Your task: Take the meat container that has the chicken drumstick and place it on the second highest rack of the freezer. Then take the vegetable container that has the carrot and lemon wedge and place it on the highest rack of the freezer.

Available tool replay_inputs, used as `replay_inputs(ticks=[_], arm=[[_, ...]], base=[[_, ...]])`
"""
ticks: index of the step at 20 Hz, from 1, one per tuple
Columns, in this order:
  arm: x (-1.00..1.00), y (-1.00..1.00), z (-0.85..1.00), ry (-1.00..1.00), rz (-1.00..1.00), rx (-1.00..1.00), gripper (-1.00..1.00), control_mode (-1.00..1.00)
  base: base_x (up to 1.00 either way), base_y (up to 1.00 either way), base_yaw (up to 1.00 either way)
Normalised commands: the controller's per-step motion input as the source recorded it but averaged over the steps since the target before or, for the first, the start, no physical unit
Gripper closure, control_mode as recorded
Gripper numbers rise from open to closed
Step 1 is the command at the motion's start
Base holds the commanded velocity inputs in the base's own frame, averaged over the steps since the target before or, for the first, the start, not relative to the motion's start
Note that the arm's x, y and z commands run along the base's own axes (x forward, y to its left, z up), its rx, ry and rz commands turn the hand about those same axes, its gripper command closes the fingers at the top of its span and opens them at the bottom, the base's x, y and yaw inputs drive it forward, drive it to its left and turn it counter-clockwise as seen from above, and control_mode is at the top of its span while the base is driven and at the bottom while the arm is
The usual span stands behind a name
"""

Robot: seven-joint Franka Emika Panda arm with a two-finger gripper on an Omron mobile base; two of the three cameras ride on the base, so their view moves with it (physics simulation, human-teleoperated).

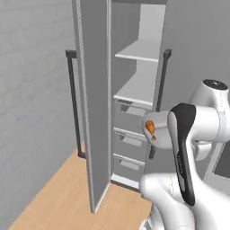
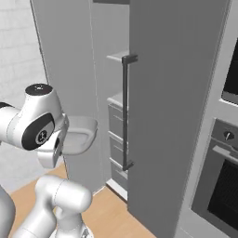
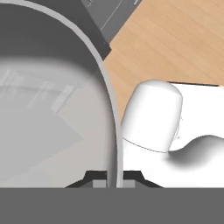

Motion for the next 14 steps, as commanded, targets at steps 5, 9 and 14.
replay_inputs(ticks=[5, 9, 14], arm=[[0.0, 0.0, 0.0, 0.0, 0.0, 0.0, 1.0, 1.0], [0.0, 0.0, 0.0, 0.0, 0.0, 0.0, 1.0, 1.0], [0.0, 0.0, 0.0, 0.0, 0.0, 0.0, 1.0, 1.0]], base=[[0.63, 0.28, -0.34], [0.7, 0.37, -0.3], [0.66, 0.33, -0.25]])
